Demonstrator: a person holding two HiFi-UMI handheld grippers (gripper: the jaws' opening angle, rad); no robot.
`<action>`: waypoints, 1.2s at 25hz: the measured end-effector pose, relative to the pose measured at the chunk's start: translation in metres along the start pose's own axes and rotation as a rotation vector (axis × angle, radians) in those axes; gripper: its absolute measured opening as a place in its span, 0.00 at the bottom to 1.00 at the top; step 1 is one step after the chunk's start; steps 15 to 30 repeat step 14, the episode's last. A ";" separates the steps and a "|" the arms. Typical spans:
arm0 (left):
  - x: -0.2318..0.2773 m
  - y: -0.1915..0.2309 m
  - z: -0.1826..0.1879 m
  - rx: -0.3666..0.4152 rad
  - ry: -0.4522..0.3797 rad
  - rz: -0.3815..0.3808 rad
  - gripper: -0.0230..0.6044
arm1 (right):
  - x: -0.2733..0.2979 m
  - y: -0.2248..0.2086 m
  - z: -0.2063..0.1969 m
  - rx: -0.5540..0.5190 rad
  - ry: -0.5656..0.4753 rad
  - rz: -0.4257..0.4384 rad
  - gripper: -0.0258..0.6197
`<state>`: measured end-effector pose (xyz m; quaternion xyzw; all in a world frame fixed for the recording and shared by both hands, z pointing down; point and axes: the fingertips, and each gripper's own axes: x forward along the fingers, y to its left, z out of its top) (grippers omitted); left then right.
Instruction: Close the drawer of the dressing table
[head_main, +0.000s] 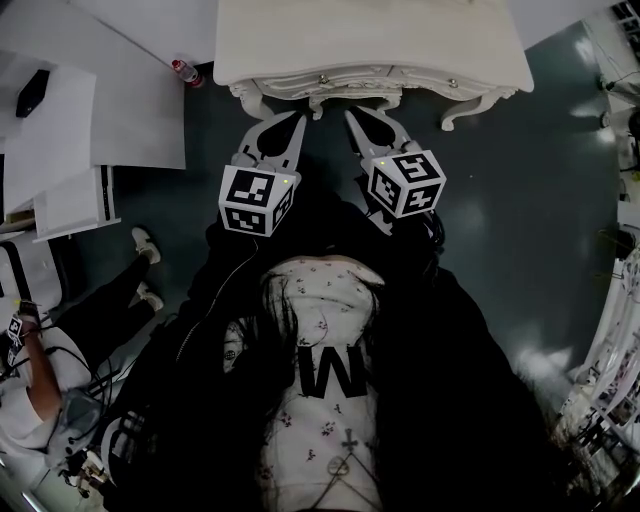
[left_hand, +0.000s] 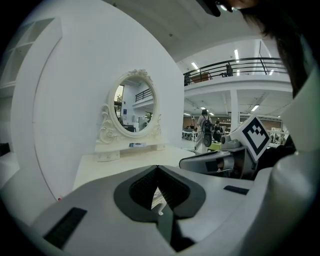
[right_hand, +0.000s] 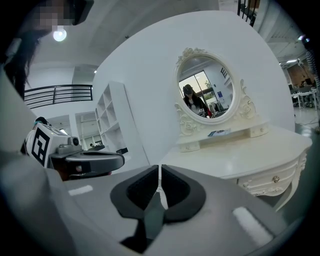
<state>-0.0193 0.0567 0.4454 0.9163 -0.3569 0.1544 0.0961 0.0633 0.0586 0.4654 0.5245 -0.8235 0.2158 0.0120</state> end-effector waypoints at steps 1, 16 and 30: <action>0.000 -0.001 0.000 0.001 0.001 -0.001 0.04 | 0.000 0.000 0.000 -0.001 0.000 -0.001 0.08; 0.004 0.005 0.003 0.004 -0.010 0.001 0.04 | 0.007 -0.004 0.002 -0.014 0.012 -0.003 0.06; 0.004 0.005 0.003 0.004 -0.010 0.001 0.04 | 0.007 -0.004 0.002 -0.014 0.012 -0.003 0.06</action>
